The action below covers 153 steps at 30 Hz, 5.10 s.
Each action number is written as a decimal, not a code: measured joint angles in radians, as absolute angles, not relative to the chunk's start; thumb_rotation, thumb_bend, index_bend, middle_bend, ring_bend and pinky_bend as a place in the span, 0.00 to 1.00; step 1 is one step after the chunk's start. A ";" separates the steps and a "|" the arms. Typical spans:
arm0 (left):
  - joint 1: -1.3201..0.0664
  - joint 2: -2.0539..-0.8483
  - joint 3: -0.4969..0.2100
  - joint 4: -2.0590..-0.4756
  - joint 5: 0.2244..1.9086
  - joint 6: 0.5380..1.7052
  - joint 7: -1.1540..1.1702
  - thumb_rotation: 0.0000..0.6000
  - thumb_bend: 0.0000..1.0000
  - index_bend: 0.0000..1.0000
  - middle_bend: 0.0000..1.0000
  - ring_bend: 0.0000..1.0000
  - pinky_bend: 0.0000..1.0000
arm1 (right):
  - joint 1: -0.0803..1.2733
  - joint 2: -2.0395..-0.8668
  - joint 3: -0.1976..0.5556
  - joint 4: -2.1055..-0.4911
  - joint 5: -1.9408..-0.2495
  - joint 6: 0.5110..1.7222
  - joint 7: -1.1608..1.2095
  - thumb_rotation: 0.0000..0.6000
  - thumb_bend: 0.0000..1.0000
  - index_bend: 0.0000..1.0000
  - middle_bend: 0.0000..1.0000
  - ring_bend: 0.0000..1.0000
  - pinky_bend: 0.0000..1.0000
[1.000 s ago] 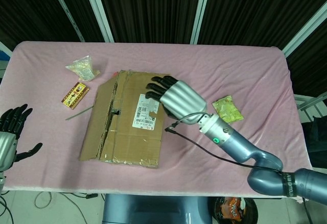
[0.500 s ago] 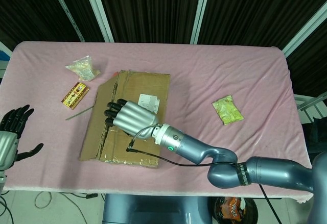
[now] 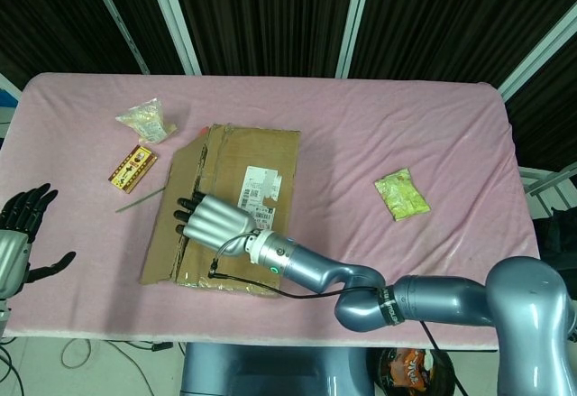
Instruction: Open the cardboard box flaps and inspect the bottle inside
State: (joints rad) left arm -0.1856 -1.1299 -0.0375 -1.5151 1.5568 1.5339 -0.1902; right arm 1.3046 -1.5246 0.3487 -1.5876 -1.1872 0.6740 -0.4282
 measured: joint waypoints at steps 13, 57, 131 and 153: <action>-0.185 -1.128 -0.042 -1.517 1.555 1.521 -0.199 1.00 0.16 0.00 0.03 0.01 0.05 | 1.335 -1.556 0.311 -1.552 -1.139 0.697 -0.494 1.00 1.00 0.54 0.24 0.16 0.27; -0.176 -1.117 -0.043 -1.541 1.599 1.538 -0.189 1.00 0.16 0.00 0.03 0.01 0.05 | 1.371 -1.343 0.241 -1.755 -1.093 0.828 -0.876 1.00 0.96 0.61 0.23 0.16 0.27; -0.168 -1.117 -0.036 -1.552 1.633 1.552 -0.127 1.00 0.16 0.00 0.03 0.01 0.05 | 1.171 -0.766 0.045 -1.910 -1.055 0.894 -1.157 1.00 0.31 0.22 0.03 0.07 0.23; -0.172 -1.123 -0.033 -1.560 1.612 1.517 -0.065 1.00 0.16 0.00 0.03 0.01 0.05 | 0.588 -0.925 -0.011 -1.994 -1.203 1.552 -0.639 1.00 0.31 0.00 0.00 0.06 0.23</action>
